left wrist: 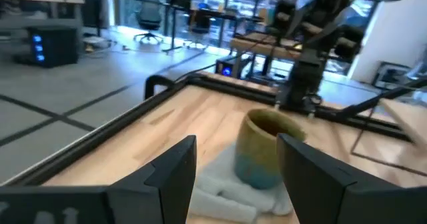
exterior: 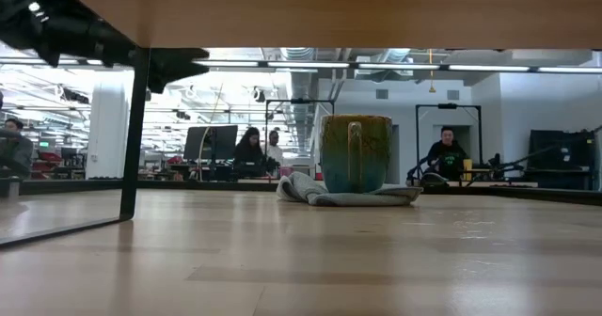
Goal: Stack small to large cups/mugs on shelf
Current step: Put the light brown mug on the shelf
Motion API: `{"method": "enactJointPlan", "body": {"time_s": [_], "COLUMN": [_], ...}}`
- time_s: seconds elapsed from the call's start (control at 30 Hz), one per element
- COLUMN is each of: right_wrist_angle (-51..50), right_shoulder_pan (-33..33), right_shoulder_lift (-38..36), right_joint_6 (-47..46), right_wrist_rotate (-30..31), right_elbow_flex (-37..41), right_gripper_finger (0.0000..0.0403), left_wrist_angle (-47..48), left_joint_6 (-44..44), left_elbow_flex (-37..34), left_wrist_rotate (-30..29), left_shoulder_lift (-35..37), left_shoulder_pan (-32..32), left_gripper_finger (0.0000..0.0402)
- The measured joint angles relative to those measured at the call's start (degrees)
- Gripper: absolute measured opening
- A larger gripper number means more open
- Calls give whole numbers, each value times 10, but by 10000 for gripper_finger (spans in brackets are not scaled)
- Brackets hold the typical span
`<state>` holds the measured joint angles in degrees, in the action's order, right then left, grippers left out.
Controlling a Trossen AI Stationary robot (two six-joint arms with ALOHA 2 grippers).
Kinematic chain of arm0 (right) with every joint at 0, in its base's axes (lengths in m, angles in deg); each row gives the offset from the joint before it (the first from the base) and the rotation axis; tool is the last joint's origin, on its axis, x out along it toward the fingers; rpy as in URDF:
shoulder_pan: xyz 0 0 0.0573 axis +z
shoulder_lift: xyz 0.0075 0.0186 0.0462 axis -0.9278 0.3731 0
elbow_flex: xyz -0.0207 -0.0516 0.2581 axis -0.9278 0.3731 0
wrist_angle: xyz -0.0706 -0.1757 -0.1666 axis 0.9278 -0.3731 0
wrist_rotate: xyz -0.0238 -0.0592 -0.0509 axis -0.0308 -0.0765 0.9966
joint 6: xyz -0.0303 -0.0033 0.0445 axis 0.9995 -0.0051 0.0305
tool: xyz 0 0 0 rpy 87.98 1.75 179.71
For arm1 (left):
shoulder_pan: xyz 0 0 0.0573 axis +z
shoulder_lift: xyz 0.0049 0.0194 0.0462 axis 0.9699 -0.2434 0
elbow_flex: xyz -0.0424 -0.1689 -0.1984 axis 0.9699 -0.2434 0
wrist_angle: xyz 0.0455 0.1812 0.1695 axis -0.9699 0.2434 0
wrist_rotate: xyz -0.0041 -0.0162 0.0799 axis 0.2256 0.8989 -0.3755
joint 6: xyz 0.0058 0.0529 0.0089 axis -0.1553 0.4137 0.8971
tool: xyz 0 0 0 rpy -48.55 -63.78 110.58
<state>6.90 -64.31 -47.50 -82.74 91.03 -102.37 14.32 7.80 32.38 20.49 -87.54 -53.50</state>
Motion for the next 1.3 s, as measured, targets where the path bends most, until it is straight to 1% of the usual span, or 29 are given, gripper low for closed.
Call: {"method": "enactJointPlan", "body": {"time_s": [0.13,0.33,0.4,0.47,0.57,0.67,0.77,0.97,1.13,1.3], "right_wrist_angle": [-41,-175,-209,-225,-241,-262,-277,-262,-250,-258], "right_shoulder_pan": [-26,-104,-126,-145,-166,-175,-174,-173,-173,-169], "right_shoulder_lift": [101,241,275,305,344,377,404,455,490,518], "right_joint_6": [-19,-53,-49,-45,-42,-30,-23,38,74,43], "right_wrist_rotate": [0,-7,-35,-77,-133,-164,-168,-169,-169,-167], "right_elbow_flex": [-72,-200,-235,-266,-306,-338,-356,-358,-367,-430], "right_gripper_finger": [210,210,210,210,210,210,210,210,210,210], "left_wrist_angle": [-61,-115,-114,-120,-124,-97,-91,-92,-116,-120], "left_joint_6": [1,-4,-9,-10,-10,-19,-23,-14,29,47], "left_elbow_flex": [-41,-88,-96,-97,-97,-96,-96,-96,-96,-96], "left_wrist_rotate": [-29,-37,-37,-39,-40,-17,-8,-8,-36,-53], "left_shoulder_lift": [1,1,0,2,15,21,26,26,26,26], "left_shoulder_pan": [0,0,0,2,5,4,4,4,4,4], "left_gripper_finger": [197,197,197,197,197,197,197,197,197,197]}}
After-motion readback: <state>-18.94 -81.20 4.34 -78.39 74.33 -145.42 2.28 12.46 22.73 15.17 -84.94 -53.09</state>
